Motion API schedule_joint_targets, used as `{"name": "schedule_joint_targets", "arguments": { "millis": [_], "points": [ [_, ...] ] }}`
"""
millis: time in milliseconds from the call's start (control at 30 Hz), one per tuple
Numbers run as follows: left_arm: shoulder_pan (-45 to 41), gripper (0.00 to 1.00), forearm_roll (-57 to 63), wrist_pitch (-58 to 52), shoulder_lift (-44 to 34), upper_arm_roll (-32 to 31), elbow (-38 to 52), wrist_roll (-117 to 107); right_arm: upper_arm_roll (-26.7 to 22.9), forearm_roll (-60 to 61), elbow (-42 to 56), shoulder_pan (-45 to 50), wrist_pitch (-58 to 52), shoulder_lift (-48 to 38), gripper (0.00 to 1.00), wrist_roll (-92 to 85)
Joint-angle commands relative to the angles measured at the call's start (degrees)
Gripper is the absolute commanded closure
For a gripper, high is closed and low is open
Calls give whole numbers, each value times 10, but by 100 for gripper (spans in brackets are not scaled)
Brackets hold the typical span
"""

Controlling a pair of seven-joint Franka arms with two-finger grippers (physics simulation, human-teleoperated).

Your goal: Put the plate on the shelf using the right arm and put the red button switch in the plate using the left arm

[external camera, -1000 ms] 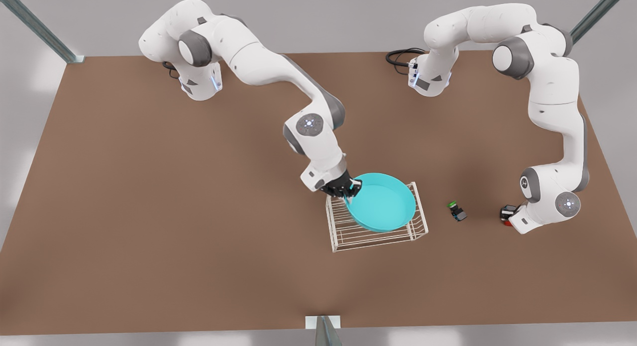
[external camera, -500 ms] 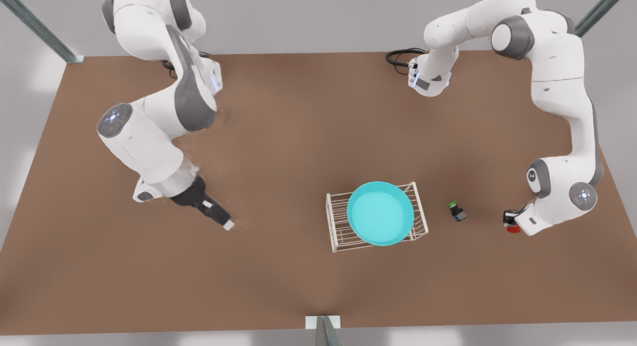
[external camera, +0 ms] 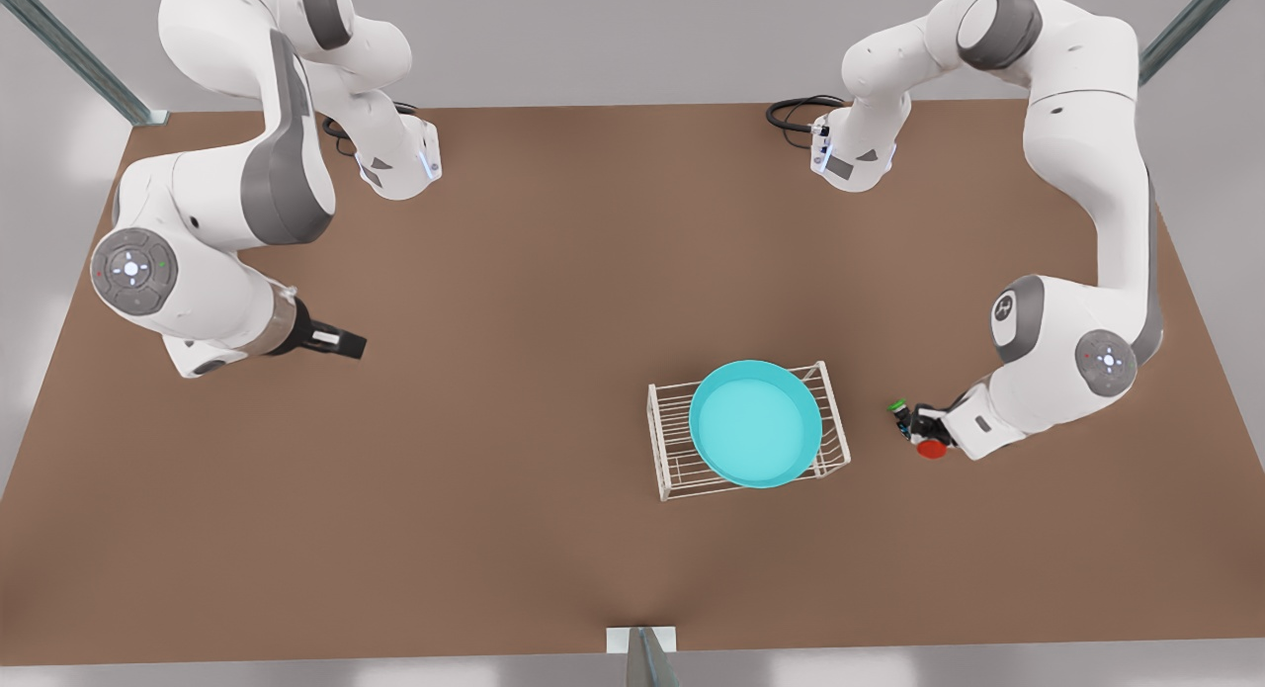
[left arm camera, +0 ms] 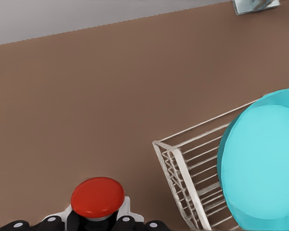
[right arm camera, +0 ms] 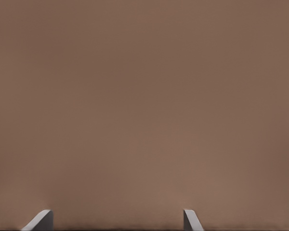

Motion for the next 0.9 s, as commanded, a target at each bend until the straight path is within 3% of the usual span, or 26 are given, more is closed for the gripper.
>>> {"name": "schedule_joint_targets", "arguments": {
  "millis": [0, 400, 633, 667, 700, 833, 867],
  "points": [
    [-1, 54, 0, -41, -1, -20, 3, -298, 0, -2, 0, 0, -34, -1, 0, -143],
    [-165, 54, 13, -41, 2, -34, 28, -612, 25, -5, 1, 20, 29, 37, 0, -151],
    [-177, 53, 22, 3, 31, -29, 54, -624, 34, -5, 1, 19, 33, 45, 0, -150],
    [-180, 43, 25, 2, 32, -29, 52, -630, 34, -5, 1, 19, 33, 45, 0, -150],
    [-196, 0, 81, -1, 31, -28, 48, -631, 34, -5, 1, 19, 33, 45, 0, -151],
    [-186, 0, 94, -6, 26, -19, 37, -607, 34, -5, 1, 19, 39, 45, 0, -149],
    [-143, 0, 97, -55, 14, -12, 36, -488, 33, -5, 1, 19, 40, 45, 0, -149]
  ]
}}
